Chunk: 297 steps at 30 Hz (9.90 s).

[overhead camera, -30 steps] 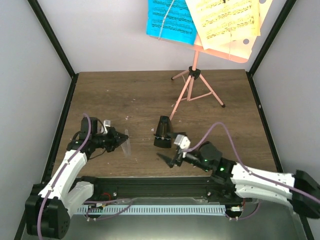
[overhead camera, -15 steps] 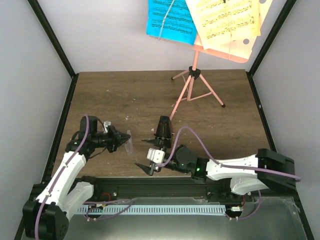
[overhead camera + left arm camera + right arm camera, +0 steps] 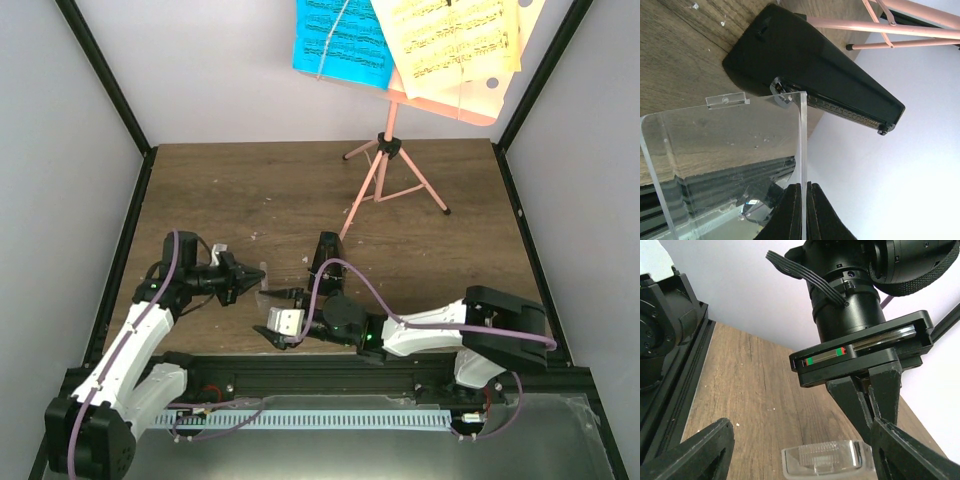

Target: Pack up the instrument practice props

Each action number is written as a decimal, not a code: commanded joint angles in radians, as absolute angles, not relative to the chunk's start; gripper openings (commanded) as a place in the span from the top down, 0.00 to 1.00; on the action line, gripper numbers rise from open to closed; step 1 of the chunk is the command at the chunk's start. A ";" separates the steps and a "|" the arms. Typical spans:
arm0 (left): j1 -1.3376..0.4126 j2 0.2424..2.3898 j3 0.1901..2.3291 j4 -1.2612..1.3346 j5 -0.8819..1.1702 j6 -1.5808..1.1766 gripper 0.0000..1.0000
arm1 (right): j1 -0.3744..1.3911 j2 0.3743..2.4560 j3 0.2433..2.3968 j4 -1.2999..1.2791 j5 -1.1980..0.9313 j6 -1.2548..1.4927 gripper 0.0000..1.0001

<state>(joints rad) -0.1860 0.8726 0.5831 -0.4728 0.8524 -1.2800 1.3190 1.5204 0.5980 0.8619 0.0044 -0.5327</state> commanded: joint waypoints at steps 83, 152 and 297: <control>-0.474 1.112 0.469 0.090 0.684 -0.645 0.07 | 1.062 0.762 0.496 -0.277 0.251 0.381 0.48; -0.199 1.088 1.103 -0.582 0.621 -0.320 0.00 | 0.975 0.854 0.528 -0.307 0.413 0.567 0.49; -0.178 0.850 0.849 -0.485 -0.028 -0.148 0.00 | 1.055 0.904 0.591 -0.133 0.309 0.239 0.00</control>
